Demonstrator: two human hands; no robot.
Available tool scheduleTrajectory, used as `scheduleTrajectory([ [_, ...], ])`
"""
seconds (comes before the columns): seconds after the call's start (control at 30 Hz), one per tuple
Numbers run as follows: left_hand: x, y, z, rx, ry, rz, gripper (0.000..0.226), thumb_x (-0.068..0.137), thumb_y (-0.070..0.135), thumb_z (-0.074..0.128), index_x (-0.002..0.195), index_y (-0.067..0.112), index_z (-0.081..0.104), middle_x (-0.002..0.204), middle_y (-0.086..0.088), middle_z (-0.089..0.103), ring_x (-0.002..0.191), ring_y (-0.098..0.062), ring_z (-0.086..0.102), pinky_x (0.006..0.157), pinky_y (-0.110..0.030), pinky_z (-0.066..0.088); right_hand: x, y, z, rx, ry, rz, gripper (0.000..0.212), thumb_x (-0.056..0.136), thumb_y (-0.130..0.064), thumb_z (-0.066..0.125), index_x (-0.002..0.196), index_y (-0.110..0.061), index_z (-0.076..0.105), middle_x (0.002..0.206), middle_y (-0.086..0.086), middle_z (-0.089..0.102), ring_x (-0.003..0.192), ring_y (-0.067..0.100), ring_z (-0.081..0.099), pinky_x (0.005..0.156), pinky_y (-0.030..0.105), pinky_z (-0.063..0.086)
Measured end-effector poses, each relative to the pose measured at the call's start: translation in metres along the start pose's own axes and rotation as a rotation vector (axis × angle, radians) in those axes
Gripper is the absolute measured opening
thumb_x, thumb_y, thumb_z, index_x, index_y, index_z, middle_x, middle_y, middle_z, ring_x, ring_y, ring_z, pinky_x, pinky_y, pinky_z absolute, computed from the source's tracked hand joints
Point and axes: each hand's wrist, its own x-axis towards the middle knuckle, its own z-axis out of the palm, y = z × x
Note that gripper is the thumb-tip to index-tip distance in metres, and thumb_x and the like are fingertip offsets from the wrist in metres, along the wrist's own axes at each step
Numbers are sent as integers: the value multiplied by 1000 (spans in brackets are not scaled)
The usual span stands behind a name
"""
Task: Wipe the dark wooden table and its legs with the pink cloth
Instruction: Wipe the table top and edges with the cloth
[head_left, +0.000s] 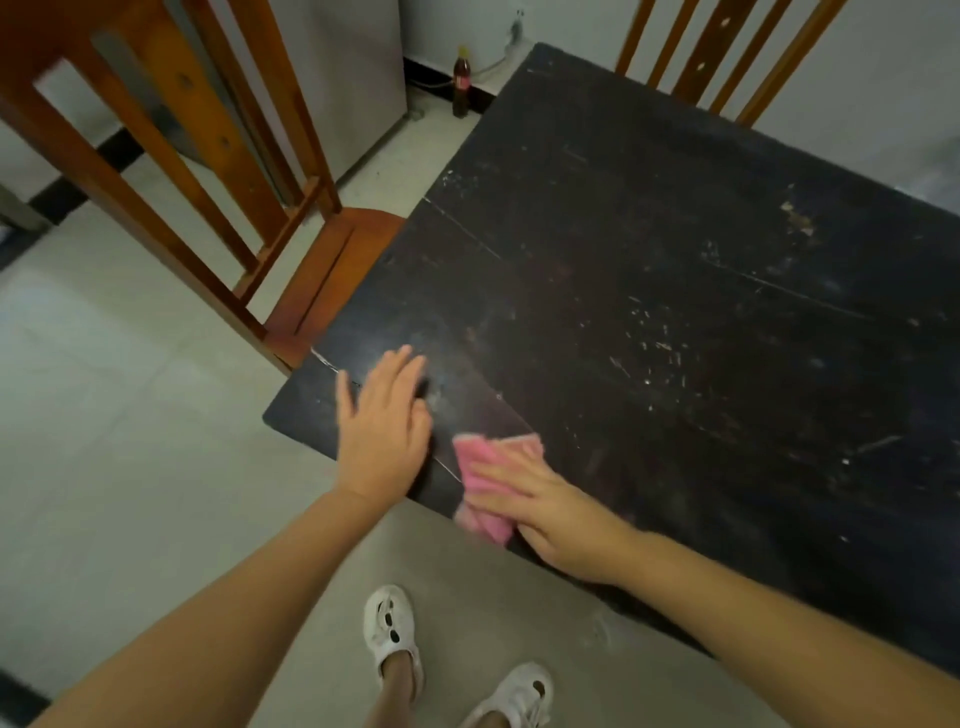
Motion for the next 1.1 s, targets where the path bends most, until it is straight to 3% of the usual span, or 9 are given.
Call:
scheduleTrajectory([
  [0.13, 4, -52, -20, -35, 28, -265, 38, 95, 19, 37, 132, 12, 44, 146, -6, 36, 136, -21, 28, 112, -51, 4, 75, 36, -66, 1, 234, 151, 29, 96, -5, 36, 103, -6, 63, 110, 12, 66, 101, 27, 59, 101, 51, 41],
  [0.27, 5, -64, -15, -54, 68, -384, 51, 87, 29, 29, 133, 11, 41, 138, -12, 45, 124, -31, 41, 101, -47, 30, 124, 105, -89, -177, 445, 528, 49, 80, 3, 35, 121, -1, 61, 132, 26, 51, 126, 37, 45, 113, 48, 24],
  [0.47, 10, -55, -18, -247, 187, -512, 49, 82, 23, 35, 127, 8, 48, 126, -12, 56, 114, -32, 49, 94, -42, 35, 92, -12, 19, -60, 214, 43, 28, 98, -10, 42, 110, -5, 66, 110, 6, 64, 107, 21, 51, 97, 52, 33],
  [0.57, 15, -65, -28, -599, 216, -687, 37, 89, 15, 34, 116, 13, 58, 114, -3, 61, 110, -24, 53, 90, -35, 42, 93, -32, 18, 111, 33, -22, 28, 97, 3, 40, 114, 0, 62, 122, 25, 60, 120, 22, 53, 110, 44, 31],
  [0.63, 22, -73, -38, -958, 177, -880, 32, 89, 13, 38, 103, 16, 67, 100, 4, 66, 103, -17, 59, 81, -26, 45, 141, -17, -19, 134, 175, 155, 29, 97, 10, 33, 103, 13, 61, 105, 30, 63, 111, 9, 60, 107, 33, 36],
  [0.73, 19, -88, -44, -1346, 131, -982, 35, 89, 21, 38, 104, 10, 68, 102, -5, 70, 99, -18, 63, 79, -27, 48, 218, 26, -60, 17, 322, 380, 39, 92, 6, 35, 125, 5, 56, 136, 27, 48, 133, 23, 42, 116, 39, 22],
  [0.87, 9, -101, -46, -1577, 99, -1006, 52, 99, 38, 16, 127, 6, 46, 118, -12, 62, 107, -18, 59, 81, -26, 47, 253, -15, -9, -101, 154, 409, 16, 89, -15, 46, 99, -7, 55, 111, 19, 50, 96, 30, 53, 101, 53, 36],
  [1.0, 9, -100, -46, -1539, 54, -937, 49, 99, 40, 17, 120, 10, 49, 112, -6, 62, 98, -13, 61, 70, -23, 50, 176, -62, 45, -174, 82, 65, 24, 100, -25, 36, 116, -15, 52, 140, 14, 42, 121, 27, 44, 113, 48, 27],
  [1.1, 13, -91, -46, -1066, -66, -733, 49, 93, 42, 25, 118, 16, 57, 110, -6, 64, 103, -18, 60, 82, -35, 49, 102, -41, 52, -186, 59, 21, 41, 102, -21, 30, 139, -11, 41, 154, 18, 24, 143, 35, 23, 120, 44, 12],
])
